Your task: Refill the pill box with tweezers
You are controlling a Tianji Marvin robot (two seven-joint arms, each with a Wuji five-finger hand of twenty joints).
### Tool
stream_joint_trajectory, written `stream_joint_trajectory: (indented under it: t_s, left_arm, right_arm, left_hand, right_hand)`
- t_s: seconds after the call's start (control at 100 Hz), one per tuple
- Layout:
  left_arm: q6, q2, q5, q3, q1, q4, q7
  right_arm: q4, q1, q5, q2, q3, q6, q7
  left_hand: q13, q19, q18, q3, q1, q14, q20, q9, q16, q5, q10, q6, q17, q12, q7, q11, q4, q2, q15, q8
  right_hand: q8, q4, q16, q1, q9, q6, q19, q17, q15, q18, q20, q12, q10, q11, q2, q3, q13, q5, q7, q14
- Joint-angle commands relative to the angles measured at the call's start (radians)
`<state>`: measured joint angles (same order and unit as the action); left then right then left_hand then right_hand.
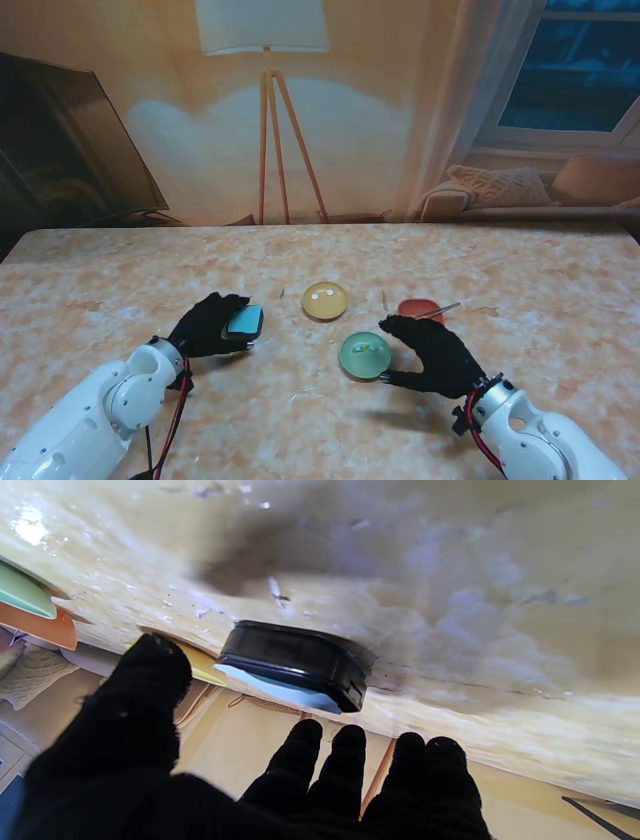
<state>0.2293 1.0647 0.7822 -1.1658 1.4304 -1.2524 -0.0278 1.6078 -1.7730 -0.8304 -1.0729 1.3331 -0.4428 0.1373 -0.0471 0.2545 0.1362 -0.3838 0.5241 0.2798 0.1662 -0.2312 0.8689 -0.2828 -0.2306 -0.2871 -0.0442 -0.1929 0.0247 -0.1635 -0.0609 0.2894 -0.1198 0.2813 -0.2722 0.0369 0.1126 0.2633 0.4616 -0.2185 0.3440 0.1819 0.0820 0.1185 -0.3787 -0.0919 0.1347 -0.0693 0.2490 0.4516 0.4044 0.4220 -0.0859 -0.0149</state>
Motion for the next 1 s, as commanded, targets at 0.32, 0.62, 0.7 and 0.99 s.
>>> stream_joint_trajectory:
  t_s: [0.32, 0.62, 0.7, 0.99]
  left_arm:
    - [0.022, -0.01, 0.024, 0.048, -0.061, 0.077, 0.022]
    - [0.017, -0.005, 0.033, 0.074, -0.078, 0.119, -0.028]
    - [0.017, -0.003, 0.031, 0.074, -0.079, 0.123, -0.039]
    - [0.014, 0.001, 0.015, 0.092, -0.098, 0.153, -0.05]
  right_arm:
    - [0.003, 0.002, 0.005, -0.005, -0.017, 0.011, -0.017]
    - [0.002, 0.005, -0.002, -0.005, -0.024, 0.021, -0.011]
    - [0.002, 0.006, -0.004, -0.005, -0.026, 0.024, -0.01]
    - [0.0, 0.012, -0.002, -0.006, -0.036, 0.031, -0.005]
  left_hand:
    - [-0.006, 0.006, -0.059, -0.039, -0.039, -0.019, -0.003, 0.006, 0.039, 0.025, 0.017, -0.005, -0.024, 0.004, -0.012, -0.016, -0.02, 0.028, -0.019, -0.014]
    - [-0.112, 0.144, -0.077, -0.058, -0.038, -0.036, 0.066, -0.053, 0.067, 0.004, 0.037, 0.01, -0.051, -0.066, 0.016, -0.063, -0.022, 0.032, -0.031, 0.021]
    - [-0.131, 0.159, -0.081, -0.059, -0.035, -0.042, 0.073, -0.056, 0.069, 0.005, 0.037, 0.008, -0.061, -0.072, 0.014, -0.065, -0.022, 0.03, -0.036, 0.022]
    - [-0.235, 0.259, -0.104, -0.056, -0.002, -0.072, 0.117, -0.078, 0.085, -0.008, 0.038, 0.009, -0.108, -0.118, 0.022, -0.103, -0.02, 0.031, -0.057, 0.036]
  right_hand:
    - [0.005, 0.02, 0.004, 0.015, 0.03, 0.013, 0.01, 0.005, 0.005, -0.003, 0.004, -0.018, -0.005, -0.008, 0.013, -0.006, 0.017, 0.018, 0.013, 0.01]
    - [0.002, 0.019, 0.005, 0.037, 0.04, 0.017, 0.011, 0.013, 0.009, -0.005, 0.006, -0.02, -0.008, -0.014, 0.027, -0.005, 0.029, 0.027, 0.006, 0.01]
    - [0.001, 0.019, 0.005, 0.042, 0.044, 0.018, 0.012, 0.015, 0.01, -0.005, 0.007, -0.021, -0.009, -0.016, 0.029, -0.006, 0.031, 0.03, 0.003, 0.011]
    - [-0.002, 0.017, 0.006, 0.058, 0.056, 0.023, 0.014, 0.021, 0.014, -0.004, 0.009, -0.024, -0.009, -0.022, 0.029, -0.008, 0.043, 0.042, -0.006, 0.007]
